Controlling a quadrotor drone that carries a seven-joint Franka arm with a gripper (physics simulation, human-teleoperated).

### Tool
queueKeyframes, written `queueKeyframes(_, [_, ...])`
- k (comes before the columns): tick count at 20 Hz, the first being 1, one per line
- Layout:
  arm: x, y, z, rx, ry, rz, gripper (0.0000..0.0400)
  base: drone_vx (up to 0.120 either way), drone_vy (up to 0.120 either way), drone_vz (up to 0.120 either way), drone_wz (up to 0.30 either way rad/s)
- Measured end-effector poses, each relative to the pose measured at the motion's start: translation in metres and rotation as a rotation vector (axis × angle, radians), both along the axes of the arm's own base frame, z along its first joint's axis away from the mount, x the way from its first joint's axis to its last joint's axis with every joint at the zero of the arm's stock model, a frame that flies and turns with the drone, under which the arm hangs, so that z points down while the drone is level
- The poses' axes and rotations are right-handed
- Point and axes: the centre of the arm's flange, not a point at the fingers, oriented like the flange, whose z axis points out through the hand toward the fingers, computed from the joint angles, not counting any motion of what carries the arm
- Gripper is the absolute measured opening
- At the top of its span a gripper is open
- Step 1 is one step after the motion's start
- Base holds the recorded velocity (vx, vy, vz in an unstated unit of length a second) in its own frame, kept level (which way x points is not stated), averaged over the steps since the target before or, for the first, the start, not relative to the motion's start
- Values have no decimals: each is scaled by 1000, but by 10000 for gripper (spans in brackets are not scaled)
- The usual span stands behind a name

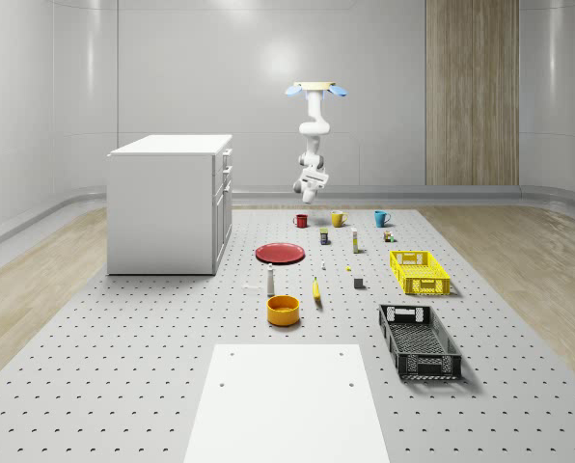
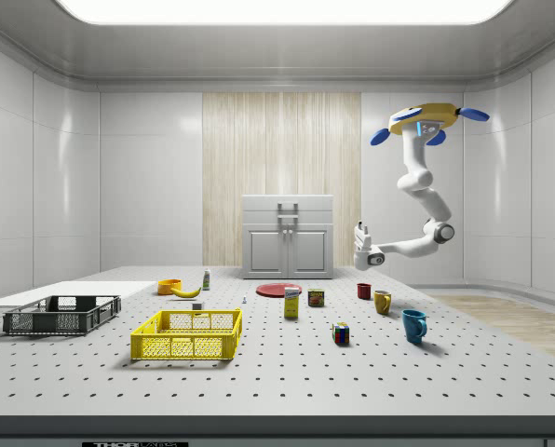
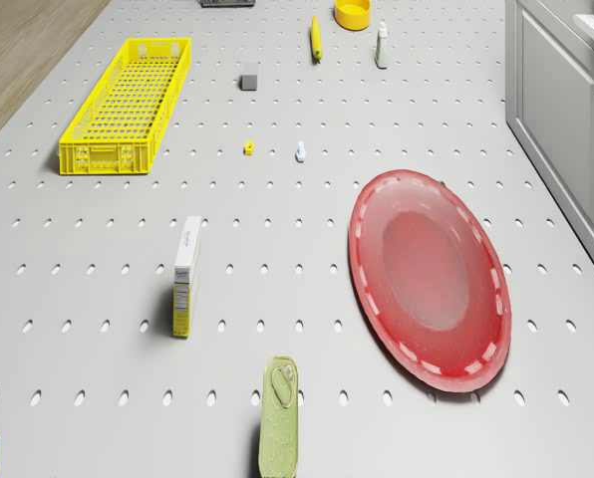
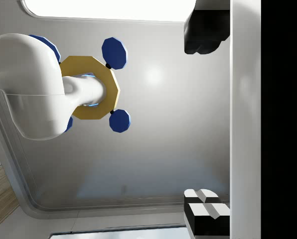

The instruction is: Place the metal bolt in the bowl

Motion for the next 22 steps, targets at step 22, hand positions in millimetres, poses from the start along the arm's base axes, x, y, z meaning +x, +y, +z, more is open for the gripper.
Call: queueKeyframes(22, [6, -12, -191, -2550, 3, -80, 400, 120, -11, -76, 0])
